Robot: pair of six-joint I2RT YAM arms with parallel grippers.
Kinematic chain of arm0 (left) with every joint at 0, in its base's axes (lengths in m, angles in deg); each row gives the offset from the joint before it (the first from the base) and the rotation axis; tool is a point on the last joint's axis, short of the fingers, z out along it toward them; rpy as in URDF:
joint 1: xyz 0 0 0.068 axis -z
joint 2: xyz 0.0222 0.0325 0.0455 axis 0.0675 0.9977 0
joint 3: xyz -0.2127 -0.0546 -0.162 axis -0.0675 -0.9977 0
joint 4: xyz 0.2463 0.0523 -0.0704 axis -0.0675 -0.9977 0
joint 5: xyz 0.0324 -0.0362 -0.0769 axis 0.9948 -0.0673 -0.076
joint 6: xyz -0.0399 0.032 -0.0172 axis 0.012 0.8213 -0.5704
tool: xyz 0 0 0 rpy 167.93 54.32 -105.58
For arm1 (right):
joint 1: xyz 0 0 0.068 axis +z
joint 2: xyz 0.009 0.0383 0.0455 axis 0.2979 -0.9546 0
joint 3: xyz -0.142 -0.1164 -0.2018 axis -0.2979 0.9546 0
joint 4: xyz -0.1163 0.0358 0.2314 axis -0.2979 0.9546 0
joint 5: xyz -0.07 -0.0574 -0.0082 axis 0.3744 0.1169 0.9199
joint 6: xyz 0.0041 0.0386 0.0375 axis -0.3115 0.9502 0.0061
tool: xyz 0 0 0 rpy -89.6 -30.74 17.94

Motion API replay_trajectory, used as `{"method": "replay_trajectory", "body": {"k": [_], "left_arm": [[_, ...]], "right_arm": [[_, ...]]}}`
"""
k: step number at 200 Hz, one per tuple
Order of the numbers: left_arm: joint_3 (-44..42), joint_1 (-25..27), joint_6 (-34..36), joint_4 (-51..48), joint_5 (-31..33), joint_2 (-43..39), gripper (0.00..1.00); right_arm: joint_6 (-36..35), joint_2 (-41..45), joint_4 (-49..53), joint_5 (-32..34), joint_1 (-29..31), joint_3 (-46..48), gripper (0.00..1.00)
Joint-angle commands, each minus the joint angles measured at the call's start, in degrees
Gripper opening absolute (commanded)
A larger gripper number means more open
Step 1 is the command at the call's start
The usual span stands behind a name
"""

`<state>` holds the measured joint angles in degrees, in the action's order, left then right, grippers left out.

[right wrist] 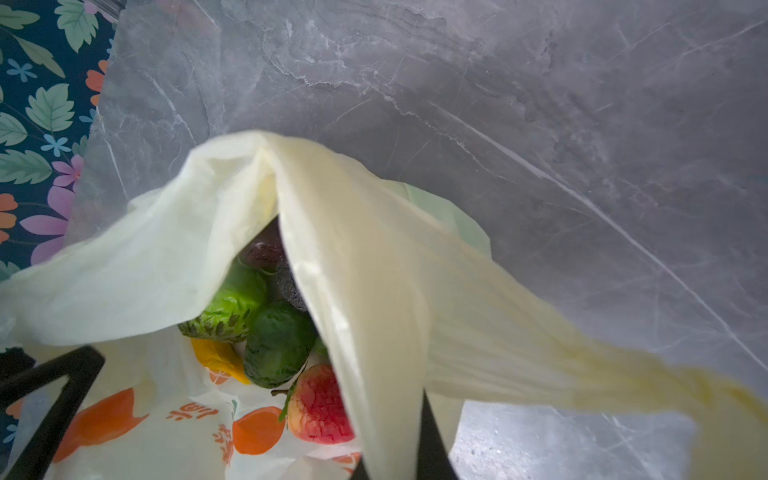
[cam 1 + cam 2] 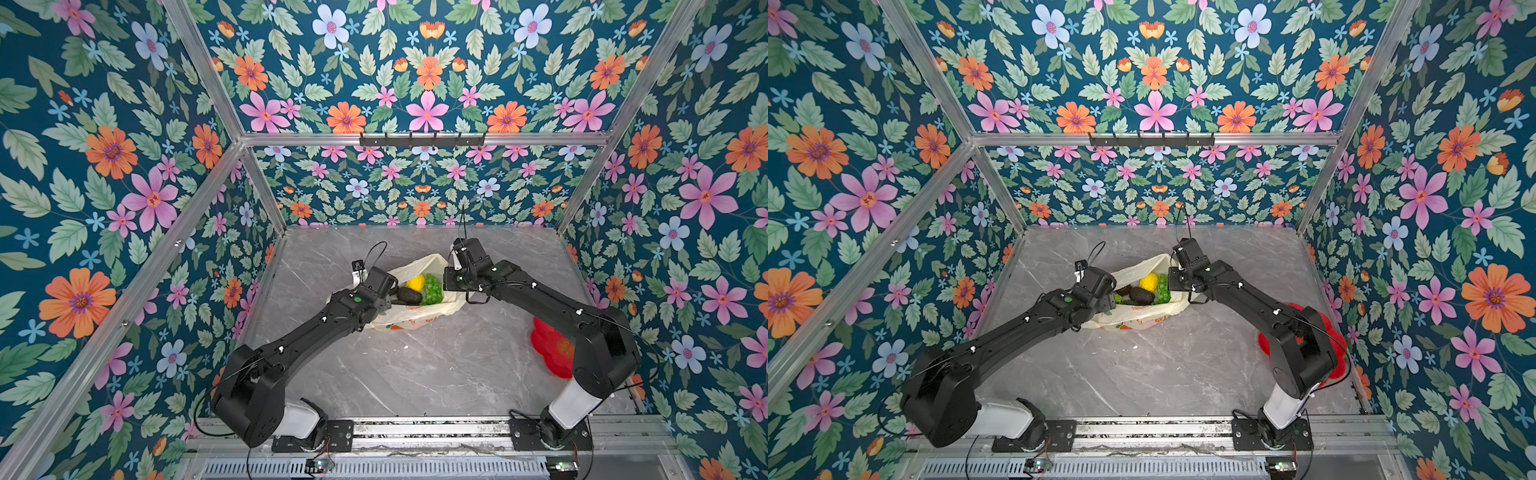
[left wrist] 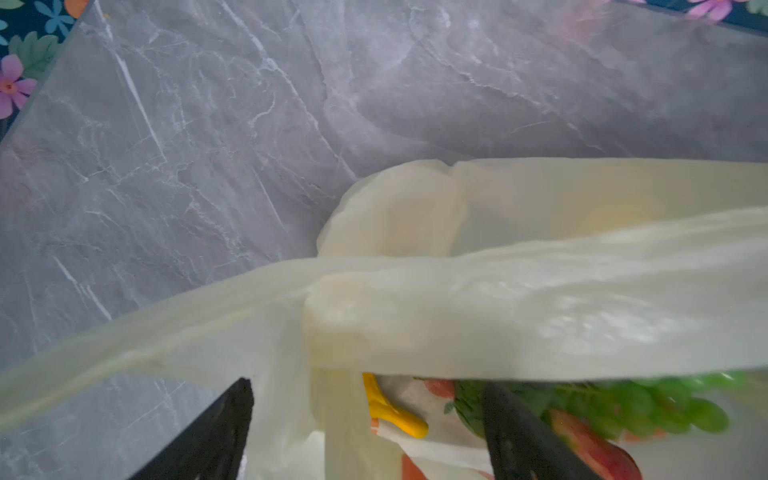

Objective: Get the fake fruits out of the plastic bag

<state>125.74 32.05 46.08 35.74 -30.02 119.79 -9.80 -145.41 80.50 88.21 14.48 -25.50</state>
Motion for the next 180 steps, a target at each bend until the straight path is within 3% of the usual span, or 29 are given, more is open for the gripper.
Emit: {"method": "replay_trajectory", "body": {"k": [1, 15, 24, 39, 56, 75, 115, 146, 180], "left_arm": [[1.79, -0.93, 2.47, 0.81, 5.74, 2.71, 0.89], [5.06, -1.95, 5.44, -0.19, 10.28, 6.95, 0.84], [7.05, -3.33, 7.43, -0.28, 11.35, 9.60, 0.74], [9.02, -7.11, 9.07, 0.12, 9.97, 12.50, 0.45], [7.25, -13.70, 9.35, 4.95, 1.41, 11.58, 0.18], [4.07, -20.55, 7.55, 10.60, -9.41, 8.92, 0.00], [6.40, -21.29, 10.18, 15.10, -19.28, 9.35, 0.00], [11.38, -18.14, 12.79, 13.29, -19.26, 11.63, 0.00], [11.63, -16.78, 10.58, 10.71, -16.80, 10.34, 0.44]], "right_arm": [[-1.88, 2.47, -3.30, -0.84, 0.19, 1.45, 0.00], [-2.66, 2.93, -3.95, -1.55, 0.20, 2.39, 0.00], [-3.06, 3.02, -3.75, -1.43, 0.25, 2.58, 0.00], [-3.16, 3.02, -3.11, 0.29, -0.02, 2.83, 0.00], [-2.69, 2.85, -2.88, 1.58, -1.44, 3.49, 0.00], [-0.50, 2.97, -4.35, 0.52, -4.35, 5.26, 0.00], [-1.74, 2.84, -8.23, -3.21, -4.43, 5.00, 0.00], [-2.24, 0.09, -6.93, -0.72, -2.85, 0.78, 0.00], [-1.72, -3.18, -6.85, 3.76, -1.96, -1.23, 0.00]]}}
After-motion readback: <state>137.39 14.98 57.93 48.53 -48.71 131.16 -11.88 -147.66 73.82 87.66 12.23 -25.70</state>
